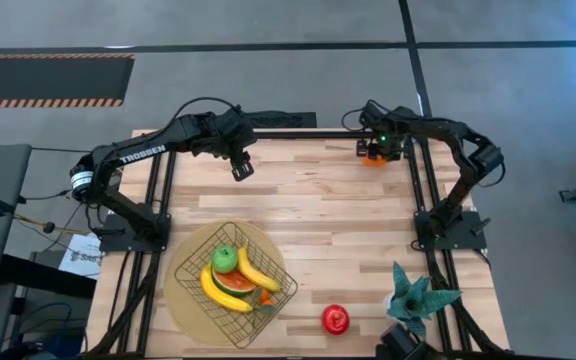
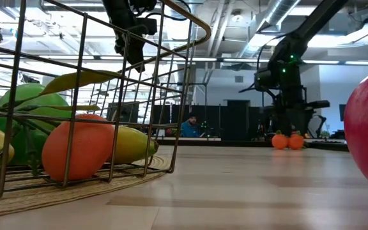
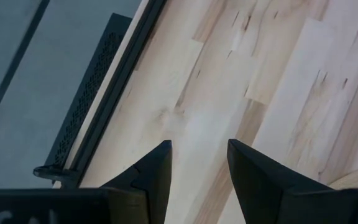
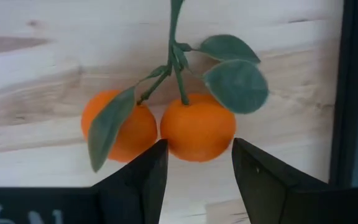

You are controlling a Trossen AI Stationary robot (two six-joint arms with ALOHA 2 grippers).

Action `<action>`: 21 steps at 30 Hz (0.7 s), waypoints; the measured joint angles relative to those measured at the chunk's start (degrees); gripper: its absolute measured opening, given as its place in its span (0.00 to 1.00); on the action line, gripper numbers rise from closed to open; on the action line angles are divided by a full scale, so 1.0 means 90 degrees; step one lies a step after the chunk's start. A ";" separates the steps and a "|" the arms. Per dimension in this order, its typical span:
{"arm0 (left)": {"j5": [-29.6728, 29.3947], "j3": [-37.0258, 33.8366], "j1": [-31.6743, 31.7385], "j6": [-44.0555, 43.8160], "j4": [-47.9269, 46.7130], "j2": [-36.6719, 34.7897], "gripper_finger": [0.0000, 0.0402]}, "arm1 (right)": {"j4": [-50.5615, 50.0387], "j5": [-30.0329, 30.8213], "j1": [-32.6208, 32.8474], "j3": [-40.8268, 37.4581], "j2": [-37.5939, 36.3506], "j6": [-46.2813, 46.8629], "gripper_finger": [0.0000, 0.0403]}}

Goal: Build produce basket
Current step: Put the oranges into the gold wire basket

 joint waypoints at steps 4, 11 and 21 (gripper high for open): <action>-0.0002 0.0000 0.0000 -0.0028 0.0000 0.0000 0.36 | 0.0070 0.0001 -0.0048 -0.0001 0.0000 -0.0084 0.49; -0.0002 -0.0001 0.0000 -0.0136 0.0000 0.0000 0.36 | 0.0423 -0.0002 -0.0046 0.0002 0.0000 -0.0149 0.46; -0.0002 -0.0002 0.0000 -0.0189 0.0000 0.0000 0.36 | 0.0419 -0.0004 -0.0014 0.0014 -0.0015 -0.0365 0.24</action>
